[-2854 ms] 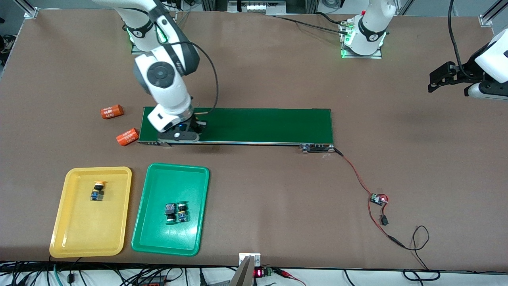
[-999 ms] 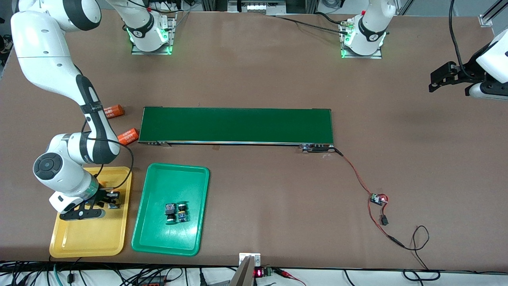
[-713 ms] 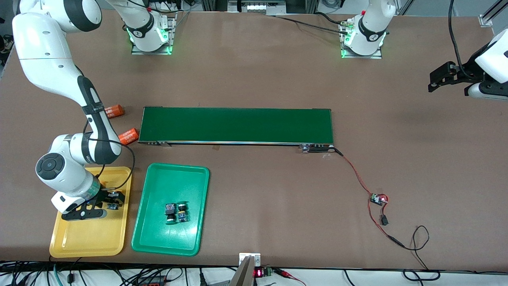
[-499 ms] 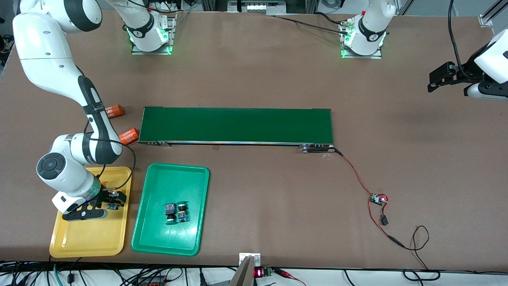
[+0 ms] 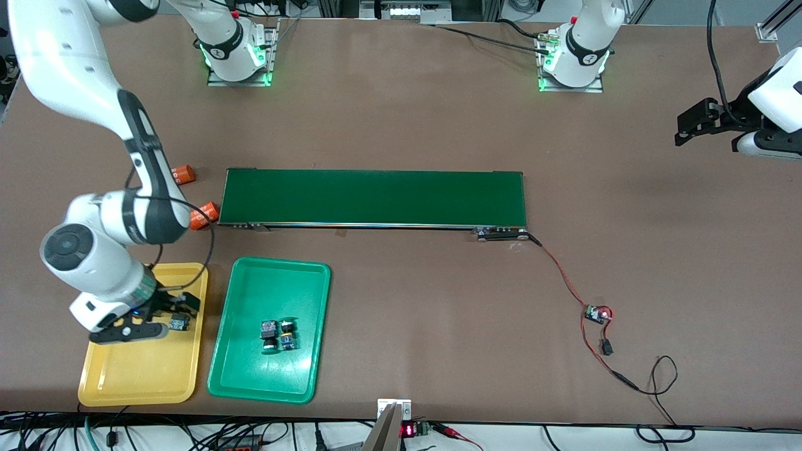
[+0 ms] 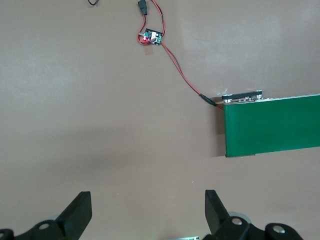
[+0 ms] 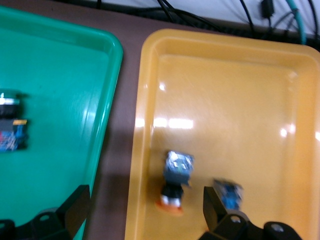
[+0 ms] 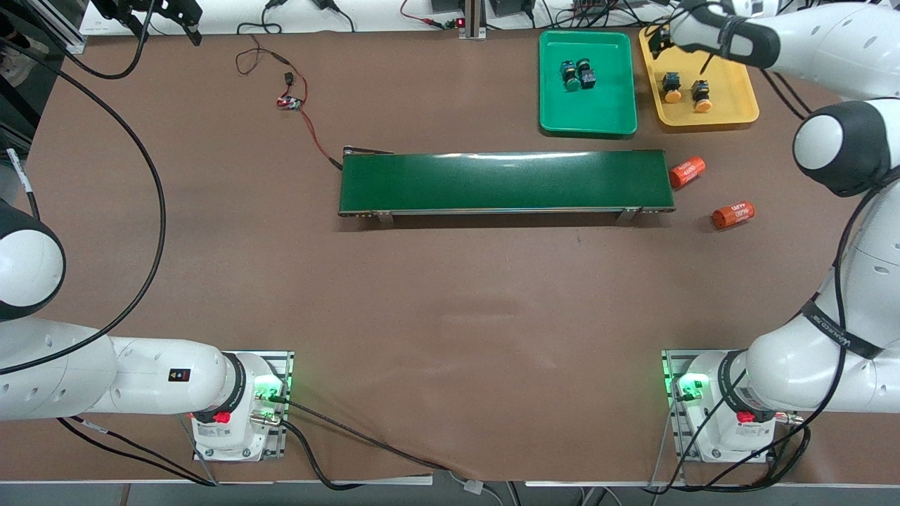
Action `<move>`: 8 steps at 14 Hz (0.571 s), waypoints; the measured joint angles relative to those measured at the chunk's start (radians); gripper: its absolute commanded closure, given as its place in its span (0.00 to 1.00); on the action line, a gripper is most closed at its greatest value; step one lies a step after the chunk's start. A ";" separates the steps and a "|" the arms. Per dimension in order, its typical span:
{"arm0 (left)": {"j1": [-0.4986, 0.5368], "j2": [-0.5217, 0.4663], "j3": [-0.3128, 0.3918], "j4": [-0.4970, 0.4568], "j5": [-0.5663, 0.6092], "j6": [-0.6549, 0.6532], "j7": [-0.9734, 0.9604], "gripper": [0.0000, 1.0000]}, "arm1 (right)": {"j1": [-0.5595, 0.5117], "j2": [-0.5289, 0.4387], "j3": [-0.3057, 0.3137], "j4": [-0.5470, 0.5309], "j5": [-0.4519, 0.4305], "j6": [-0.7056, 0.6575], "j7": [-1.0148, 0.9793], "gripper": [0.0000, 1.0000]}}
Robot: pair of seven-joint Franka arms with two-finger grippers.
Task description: Sort buttons by color to trays
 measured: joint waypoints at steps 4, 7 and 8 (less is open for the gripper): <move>0.000 0.001 0.000 0.000 0.000 0.000 0.000 0.00 | 0.000 -0.231 0.000 -0.038 0.073 -0.327 0.002 0.00; 0.000 0.002 0.000 0.000 0.000 0.000 0.000 0.00 | 0.000 -0.399 0.000 -0.126 0.090 -0.430 0.003 0.00; 0.000 0.002 0.000 0.000 0.000 0.000 0.000 0.00 | 0.000 -0.448 0.000 -0.158 0.090 -0.446 0.004 0.00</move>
